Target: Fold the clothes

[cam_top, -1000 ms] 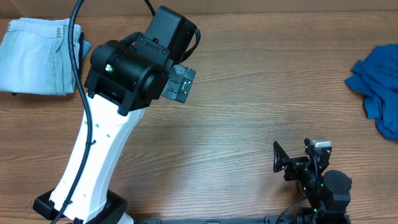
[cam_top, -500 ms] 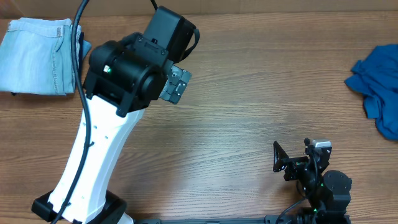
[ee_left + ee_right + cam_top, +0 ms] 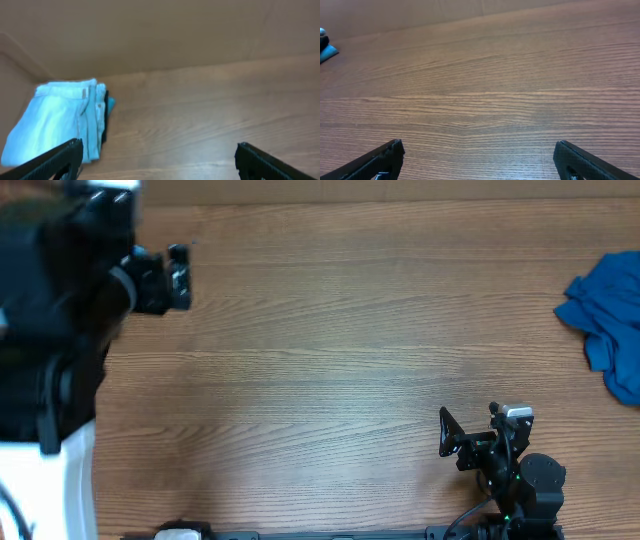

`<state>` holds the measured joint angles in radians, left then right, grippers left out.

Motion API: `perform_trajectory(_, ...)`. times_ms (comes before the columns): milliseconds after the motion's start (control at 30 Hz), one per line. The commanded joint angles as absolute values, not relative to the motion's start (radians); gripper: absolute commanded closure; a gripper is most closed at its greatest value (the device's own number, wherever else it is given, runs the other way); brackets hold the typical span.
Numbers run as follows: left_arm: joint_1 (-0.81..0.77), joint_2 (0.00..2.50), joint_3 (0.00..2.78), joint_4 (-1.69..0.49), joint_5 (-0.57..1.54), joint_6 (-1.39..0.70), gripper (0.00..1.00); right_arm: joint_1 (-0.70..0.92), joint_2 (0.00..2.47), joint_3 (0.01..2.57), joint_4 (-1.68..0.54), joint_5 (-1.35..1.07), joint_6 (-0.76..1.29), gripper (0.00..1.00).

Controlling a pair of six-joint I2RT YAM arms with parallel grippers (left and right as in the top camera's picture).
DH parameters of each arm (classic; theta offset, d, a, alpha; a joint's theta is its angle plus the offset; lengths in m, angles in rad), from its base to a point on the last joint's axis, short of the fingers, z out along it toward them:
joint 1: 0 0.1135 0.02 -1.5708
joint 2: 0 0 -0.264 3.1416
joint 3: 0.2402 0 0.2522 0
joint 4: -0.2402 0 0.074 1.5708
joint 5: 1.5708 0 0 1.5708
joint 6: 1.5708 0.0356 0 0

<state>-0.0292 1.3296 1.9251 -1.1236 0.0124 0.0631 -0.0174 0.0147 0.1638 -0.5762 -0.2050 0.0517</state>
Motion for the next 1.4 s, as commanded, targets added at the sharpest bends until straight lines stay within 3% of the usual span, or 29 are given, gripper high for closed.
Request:
perform_trajectory(0,0.001,1.168,1.66,-0.993,0.146,0.148,0.0,-0.013,0.003,0.154,-0.573,-0.199,0.053,0.0)
perform_trajectory(233,0.001,0.813,1.065,-0.664,0.147,0.184,0.0,-0.013,0.003,0.154,-0.573,-0.199,0.053,0.0)
perform_trajectory(567,0.001,0.41,0.576,-0.56,0.151,0.179,0.0,-0.013,0.003,0.154,-0.573,-0.199,0.053,0.0)
perform_trajectory(933,0.001,0.203,0.32,-0.514,0.17,0.179,0.0,-0.013,0.003,0.154,-0.573,-0.199,0.053,0.0)
perform_trajectory(1367,0.001,0.039,0.222,-0.494,0.154,0.179,0.0,-0.013,0.003,0.154,-0.573,-0.199,0.053,0.0)
